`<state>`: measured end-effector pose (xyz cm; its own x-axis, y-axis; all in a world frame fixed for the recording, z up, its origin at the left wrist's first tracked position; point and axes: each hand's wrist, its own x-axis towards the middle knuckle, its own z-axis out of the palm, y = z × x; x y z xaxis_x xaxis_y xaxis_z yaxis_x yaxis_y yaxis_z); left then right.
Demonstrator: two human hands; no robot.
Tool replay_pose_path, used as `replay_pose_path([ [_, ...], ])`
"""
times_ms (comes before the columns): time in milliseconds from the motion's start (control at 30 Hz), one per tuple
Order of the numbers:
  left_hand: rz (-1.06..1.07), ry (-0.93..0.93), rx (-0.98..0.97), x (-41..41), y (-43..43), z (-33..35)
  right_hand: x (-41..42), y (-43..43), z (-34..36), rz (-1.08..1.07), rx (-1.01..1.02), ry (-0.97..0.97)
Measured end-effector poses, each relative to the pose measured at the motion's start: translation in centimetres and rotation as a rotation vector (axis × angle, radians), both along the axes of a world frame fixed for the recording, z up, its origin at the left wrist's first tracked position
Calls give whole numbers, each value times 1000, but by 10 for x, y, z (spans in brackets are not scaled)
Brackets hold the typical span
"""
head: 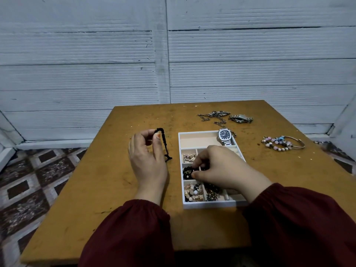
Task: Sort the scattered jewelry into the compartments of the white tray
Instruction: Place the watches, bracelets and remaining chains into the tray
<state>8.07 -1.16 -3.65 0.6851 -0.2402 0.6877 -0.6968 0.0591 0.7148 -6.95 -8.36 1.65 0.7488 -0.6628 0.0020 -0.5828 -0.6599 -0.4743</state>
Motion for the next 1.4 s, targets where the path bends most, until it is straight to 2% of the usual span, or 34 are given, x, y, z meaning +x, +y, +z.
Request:
replay_pose_path([
  [167,-12,-2,-10,-2,2,1,-10,-4,-1,-34,47,-149],
  [300,-28,19,-23,-6,4,3,-29,-8,3,-123,-69,-346],
  [400,-38,51,-51,-9,3,8,-50,-15,-1,-226,-162,-384],
  [467,-58,79,-65,-13,2,14,-68,-23,-8,-300,-201,-327],
  [600,-108,86,-84,-28,5,23,-100,-32,-27,-372,-210,-84],
  [833,-189,93,-108,-61,12,36,-120,-28,-50,-262,-159,261],
  [1233,-402,202,-80,-109,28,47,-121,-25,-53,-270,-195,255],
  [1400,-406,210,-16,-112,33,40,-122,-25,-54,-271,-190,256],
])
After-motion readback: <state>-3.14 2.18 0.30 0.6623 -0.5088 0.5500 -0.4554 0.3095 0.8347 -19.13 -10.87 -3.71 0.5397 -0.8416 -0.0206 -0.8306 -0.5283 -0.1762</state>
